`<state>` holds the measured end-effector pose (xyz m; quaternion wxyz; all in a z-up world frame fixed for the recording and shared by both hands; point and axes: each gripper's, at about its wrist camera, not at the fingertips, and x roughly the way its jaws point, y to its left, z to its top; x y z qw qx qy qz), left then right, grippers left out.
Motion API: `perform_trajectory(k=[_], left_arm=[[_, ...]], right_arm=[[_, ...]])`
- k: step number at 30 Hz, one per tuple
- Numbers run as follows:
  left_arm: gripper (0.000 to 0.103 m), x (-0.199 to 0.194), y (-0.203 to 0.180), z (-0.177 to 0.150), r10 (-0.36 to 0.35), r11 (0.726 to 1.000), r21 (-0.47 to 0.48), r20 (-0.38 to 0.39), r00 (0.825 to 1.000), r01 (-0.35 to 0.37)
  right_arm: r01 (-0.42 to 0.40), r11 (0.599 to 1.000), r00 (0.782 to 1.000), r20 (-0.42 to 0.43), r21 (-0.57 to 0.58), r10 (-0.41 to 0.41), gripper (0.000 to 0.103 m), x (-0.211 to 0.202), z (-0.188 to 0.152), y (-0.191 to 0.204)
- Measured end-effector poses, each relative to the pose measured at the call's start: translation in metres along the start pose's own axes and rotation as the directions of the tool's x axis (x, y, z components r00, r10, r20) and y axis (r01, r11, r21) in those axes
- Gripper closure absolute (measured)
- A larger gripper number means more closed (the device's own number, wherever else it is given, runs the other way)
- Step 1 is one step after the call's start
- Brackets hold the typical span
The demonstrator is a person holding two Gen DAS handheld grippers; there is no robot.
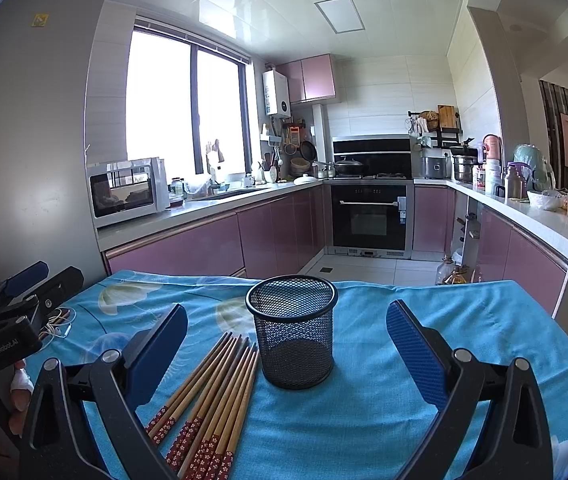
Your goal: Organize utensils
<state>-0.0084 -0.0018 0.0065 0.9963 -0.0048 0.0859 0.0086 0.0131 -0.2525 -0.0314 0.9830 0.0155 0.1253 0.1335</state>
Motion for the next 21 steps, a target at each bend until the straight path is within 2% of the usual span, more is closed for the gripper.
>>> perform_trajectory(k=[21], left_arm=[[0.006,0.012,-0.002,-0.005,-0.024,1.000,0.015,-0.045,0.999,0.024]], right_arm=[[-0.024,1.000,0.999,-0.042,0.004,0.025,0.007,0.007,-0.001,-0.003]])
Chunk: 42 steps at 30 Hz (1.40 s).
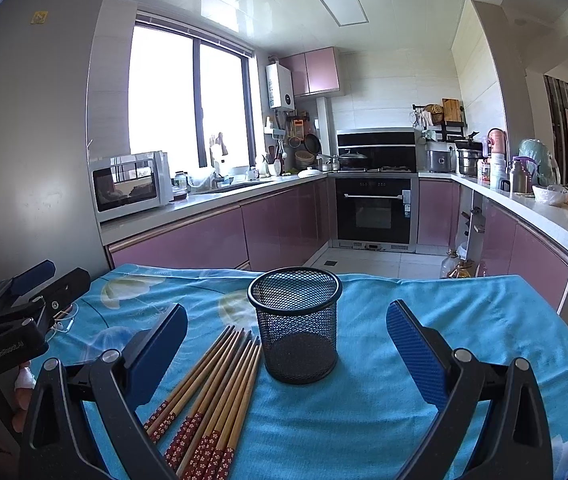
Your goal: Organize utensils
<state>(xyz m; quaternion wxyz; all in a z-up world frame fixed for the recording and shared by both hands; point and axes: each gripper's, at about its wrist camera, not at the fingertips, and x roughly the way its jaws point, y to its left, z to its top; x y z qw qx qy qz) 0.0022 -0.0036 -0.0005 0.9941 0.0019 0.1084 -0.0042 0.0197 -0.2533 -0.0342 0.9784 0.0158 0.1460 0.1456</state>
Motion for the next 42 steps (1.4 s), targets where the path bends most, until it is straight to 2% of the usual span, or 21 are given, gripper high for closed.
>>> perform_trajectory(k=[6,8,11,17,20,24,27,32,42], left_arm=[[0.006,0.019,0.000,-0.007,-0.052,0.998,0.020,-0.106,0.993,0.055],[0.006,0.028,-0.001,-0.011,-0.063,0.997,0.032,-0.159,0.985,0.069],[0.006,0.044,-0.001,-0.019,-0.088,0.994,0.040,-0.244,0.966,0.100],[0.016,0.075,-0.005,-0.038,-0.104,0.988,0.066,-0.388,0.916,0.141],[0.020,0.090,-0.005,-0.046,-0.110,0.985,0.069,-0.442,0.890,0.156],[0.024,0.102,-0.008,-0.054,-0.134,0.980,0.061,-0.499,0.856,0.189],[0.028,0.112,-0.012,-0.059,-0.121,0.979,0.076,-0.540,0.833,0.192],[0.031,0.130,-0.017,-0.070,-0.109,0.978,0.079,-0.602,0.791,0.195],[0.029,0.145,-0.018,-0.070,-0.131,0.973,0.067,-0.625,0.770,0.221]], right_arm=[[-0.034,0.999,0.991,-0.130,-0.012,0.033,0.007,0.020,-0.009,0.001],[-0.055,0.998,0.981,-0.188,-0.024,0.049,0.013,0.029,-0.013,0.005],[-0.068,0.996,0.959,-0.280,-0.049,0.052,0.021,0.044,-0.023,0.011],[-0.087,0.995,0.908,-0.415,-0.041,0.062,0.041,0.072,-0.040,0.014],[-0.098,0.994,0.884,-0.463,-0.036,0.071,0.042,0.081,-0.046,0.015],[-0.103,0.994,0.859,-0.507,-0.038,0.069,0.045,0.090,-0.050,0.016],[-0.101,0.994,0.848,-0.525,-0.031,0.070,0.047,0.094,-0.052,0.014],[-0.094,0.995,0.843,-0.535,-0.033,0.062,0.047,0.100,-0.052,0.012],[-0.094,0.994,0.827,-0.559,-0.047,0.052,0.050,0.107,-0.052,0.013]])
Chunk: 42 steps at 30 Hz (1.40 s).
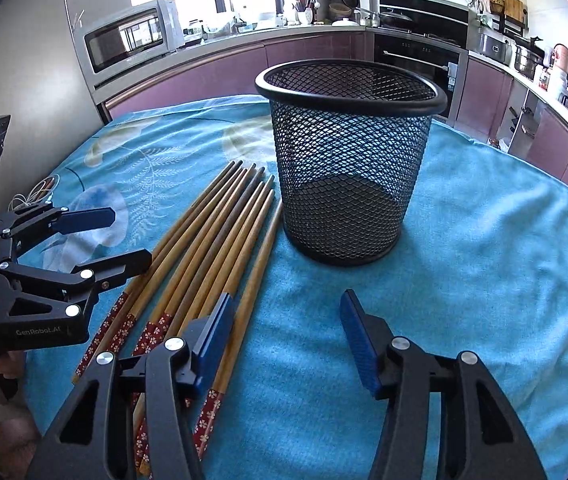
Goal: Organize utensils
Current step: 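Lower the right gripper onto one wooden chopstick and close it, then lift the chopstick upright with the right gripper and carry it over the mesh cup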
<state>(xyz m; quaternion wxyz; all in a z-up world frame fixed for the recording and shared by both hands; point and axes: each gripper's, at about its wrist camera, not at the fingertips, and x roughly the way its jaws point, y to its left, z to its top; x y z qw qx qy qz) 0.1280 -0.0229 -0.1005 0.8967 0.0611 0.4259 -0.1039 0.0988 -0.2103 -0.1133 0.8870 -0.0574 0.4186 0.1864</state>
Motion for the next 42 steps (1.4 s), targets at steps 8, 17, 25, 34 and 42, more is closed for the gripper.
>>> perform_trajectory(k=[8,17,25,34,42], left_arm=[[0.036,0.011,0.003,0.007,-0.002,1.000,-0.017,-0.025,1.000,0.002],[0.070,0.020,0.001,0.022,-0.043,0.998,-0.042,-0.032,0.999,0.042],[0.095,0.017,0.005,0.020,-0.109,0.987,-0.120,-0.019,0.994,0.106],[0.095,-0.013,0.013,0.019,-0.143,0.979,-0.143,0.052,0.988,0.149],[0.095,-0.063,0.016,0.028,-0.206,0.967,-0.119,0.156,0.966,0.226]], right_arm=[[0.026,0.999,1.000,-0.013,-0.031,-0.026,0.058,0.006,0.007,0.007],[-0.035,0.999,0.999,-0.025,-0.006,0.035,0.093,0.009,0.013,0.008],[-0.083,0.996,0.997,-0.008,0.034,0.083,0.097,0.000,0.010,0.003],[-0.131,0.991,0.990,0.048,0.003,0.130,0.097,-0.024,0.008,0.005],[-0.183,0.983,0.973,0.142,-0.019,0.183,0.097,-0.058,0.014,0.001]])
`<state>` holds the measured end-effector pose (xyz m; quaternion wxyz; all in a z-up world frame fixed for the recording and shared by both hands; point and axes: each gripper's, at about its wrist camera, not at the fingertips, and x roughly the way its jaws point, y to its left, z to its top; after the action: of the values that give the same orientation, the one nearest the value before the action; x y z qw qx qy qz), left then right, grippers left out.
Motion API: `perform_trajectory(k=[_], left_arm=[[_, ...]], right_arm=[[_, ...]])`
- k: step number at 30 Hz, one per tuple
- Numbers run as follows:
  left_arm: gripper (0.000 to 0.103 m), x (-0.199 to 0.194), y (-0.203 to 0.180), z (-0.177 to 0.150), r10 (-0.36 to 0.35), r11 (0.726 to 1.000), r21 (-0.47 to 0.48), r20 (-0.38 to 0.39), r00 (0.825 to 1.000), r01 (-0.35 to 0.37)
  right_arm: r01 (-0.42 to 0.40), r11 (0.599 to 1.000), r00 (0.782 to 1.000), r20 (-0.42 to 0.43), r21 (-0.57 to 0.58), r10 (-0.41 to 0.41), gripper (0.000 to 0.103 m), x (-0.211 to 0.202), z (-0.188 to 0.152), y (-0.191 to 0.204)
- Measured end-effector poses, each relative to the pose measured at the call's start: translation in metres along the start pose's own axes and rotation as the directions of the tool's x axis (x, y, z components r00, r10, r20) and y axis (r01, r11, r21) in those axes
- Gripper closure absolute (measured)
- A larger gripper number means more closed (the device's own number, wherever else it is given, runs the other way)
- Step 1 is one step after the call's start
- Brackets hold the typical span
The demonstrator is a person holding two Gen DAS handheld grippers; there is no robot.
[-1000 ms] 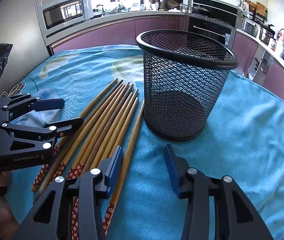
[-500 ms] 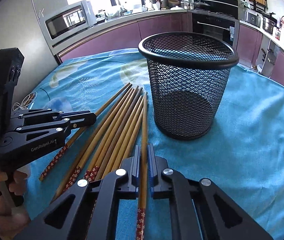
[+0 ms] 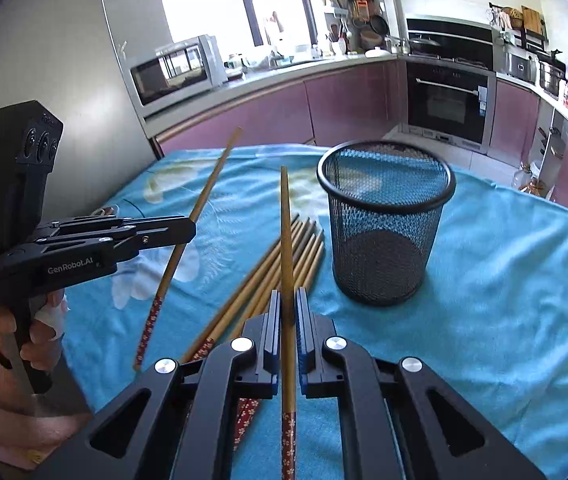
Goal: Organize utensils
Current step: 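Lift the chopstick upright with the right gripper and carry it over the mesh cup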
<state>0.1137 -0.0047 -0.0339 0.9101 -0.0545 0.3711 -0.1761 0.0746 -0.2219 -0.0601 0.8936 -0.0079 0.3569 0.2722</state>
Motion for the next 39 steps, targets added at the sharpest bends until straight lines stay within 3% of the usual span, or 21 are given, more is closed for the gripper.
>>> perform_trajectory(k=[10,17,22,27,28,31,39], left_arm=[[0.095,-0.055,-0.012,0.013,-0.087,0.996,0.024,0.100,0.991,0.085],[0.095,-0.055,-0.018,0.011,-0.100,0.995,0.017,0.085,0.991,0.099],[0.095,-0.050,-0.014,0.011,-0.095,0.995,0.010,0.084,0.992,0.095],[0.095,-0.046,-0.011,0.012,-0.091,0.996,0.011,0.083,0.992,0.090],[0.095,-0.046,-0.011,0.012,-0.091,0.996,0.011,0.083,0.992,0.090],[0.095,-0.045,-0.010,0.012,-0.091,0.996,0.010,0.082,0.992,0.091],[0.095,-0.044,-0.011,0.013,-0.102,0.995,0.022,0.083,0.991,0.101]], right_arm=[[-0.034,0.999,0.995,0.095,0.008,0.033,0.098,-0.030,0.013,-0.008],[0.059,0.998,0.997,-0.057,-0.019,-0.060,0.082,0.011,0.004,-0.013],[0.078,0.997,0.984,-0.160,-0.026,-0.081,0.080,0.047,-0.008,-0.019],[0.102,0.993,0.977,-0.182,-0.052,-0.110,0.079,0.060,-0.011,-0.017],[0.109,0.992,0.976,-0.183,-0.065,-0.119,0.080,0.061,-0.010,-0.016],[0.091,0.994,0.976,-0.190,-0.061,-0.101,0.096,0.061,-0.011,-0.014],[0.035,0.999,0.992,-0.118,-0.008,-0.036,0.098,0.035,-0.007,-0.015]])
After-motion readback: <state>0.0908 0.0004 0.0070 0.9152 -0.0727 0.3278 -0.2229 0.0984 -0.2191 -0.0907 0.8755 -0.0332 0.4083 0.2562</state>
